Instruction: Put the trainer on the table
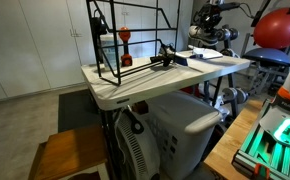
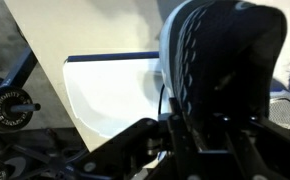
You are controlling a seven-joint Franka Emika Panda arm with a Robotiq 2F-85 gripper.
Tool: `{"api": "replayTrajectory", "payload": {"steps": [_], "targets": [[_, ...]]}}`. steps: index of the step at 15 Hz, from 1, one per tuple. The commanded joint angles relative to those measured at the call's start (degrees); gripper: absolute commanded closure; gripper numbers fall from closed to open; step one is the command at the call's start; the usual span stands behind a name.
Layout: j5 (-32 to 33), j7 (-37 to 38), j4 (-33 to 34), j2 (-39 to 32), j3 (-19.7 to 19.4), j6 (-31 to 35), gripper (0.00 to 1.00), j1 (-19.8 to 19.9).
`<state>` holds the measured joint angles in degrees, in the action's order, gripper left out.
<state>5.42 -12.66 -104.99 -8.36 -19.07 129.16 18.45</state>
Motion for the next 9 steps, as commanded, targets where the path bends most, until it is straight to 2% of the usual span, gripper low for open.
{"api": "replayTrajectory", "payload": {"steps": [1, 3, 6, 8, 9], "targets": [[-2.9, -4.0, 3.1, -1.7, 1.3, -3.9, 0.97, 1.1], [-6.5, -9.3, 5.6, -3.5, 2.7, -7.0, 0.97, 1.4], [-8.6, -10.2, 12.7, -9.1, 4.0, -11.7, 0.97, 1.6], [-8.7, -8.4, 17.4, -13.5, 4.5, -11.1, 0.97, 2.1], [-9.8, -9.7, 20.1, -15.9, 5.2, -11.6, 0.97, 3.0]]}}
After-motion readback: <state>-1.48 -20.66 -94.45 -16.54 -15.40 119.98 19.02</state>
